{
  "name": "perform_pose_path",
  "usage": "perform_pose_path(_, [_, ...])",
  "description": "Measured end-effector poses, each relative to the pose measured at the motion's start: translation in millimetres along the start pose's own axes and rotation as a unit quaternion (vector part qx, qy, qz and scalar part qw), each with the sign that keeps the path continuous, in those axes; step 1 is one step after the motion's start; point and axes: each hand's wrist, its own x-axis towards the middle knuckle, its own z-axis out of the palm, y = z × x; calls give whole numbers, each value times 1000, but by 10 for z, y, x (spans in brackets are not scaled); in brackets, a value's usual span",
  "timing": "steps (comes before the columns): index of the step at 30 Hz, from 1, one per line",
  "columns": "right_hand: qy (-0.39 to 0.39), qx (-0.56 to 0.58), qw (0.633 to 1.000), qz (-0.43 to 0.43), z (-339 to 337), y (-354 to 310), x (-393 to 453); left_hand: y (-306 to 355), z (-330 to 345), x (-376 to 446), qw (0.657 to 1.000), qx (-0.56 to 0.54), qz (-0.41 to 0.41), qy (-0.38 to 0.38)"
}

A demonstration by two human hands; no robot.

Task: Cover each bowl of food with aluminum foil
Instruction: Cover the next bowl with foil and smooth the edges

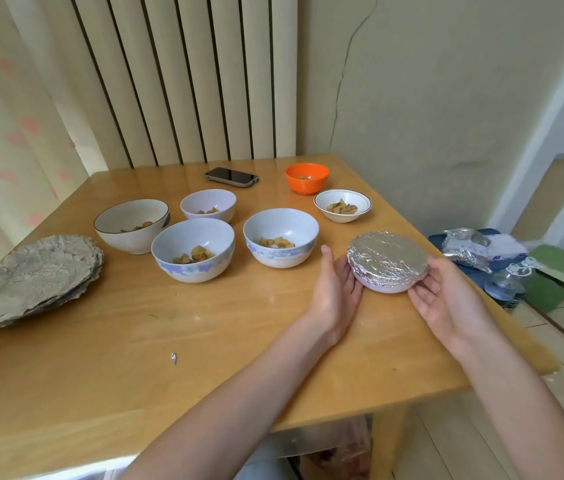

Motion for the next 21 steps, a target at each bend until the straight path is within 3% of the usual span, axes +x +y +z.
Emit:
perform_pose_path(5, [-4, 0, 1000, 7, -4, 52, 28, 3, -41, 12, 999, -21, -21, 17])
perform_pose_path(10, [51, -4, 998, -24, -18, 78, -81, 163, -131, -209, 999, 21, -40, 20])
perform_pose_path(12, [97, -20, 992, -73, -7, 120, -176, 243, -214, -365, 995, 83, -27, 45])
perform_pose_path(15, [171, -56, 959, -217, 140, 250, -384, 430, -378, -682, 971, 224, 35, 76])
perform_pose_path(17, [141, -73, 940, -303, 349, 380, -543, 600, -549, -910, 938, 320, 103, 81])
perform_pose_path(19, [46, -111, 933, -339, 643, 548, -676, 802, -792, -1134, 901, 380, 178, 110])
perform_pose_path(21, [-72, -173, 920, -345, 990, 725, -786, 1051, -1140, -1325, 843, 437, 249, 189])
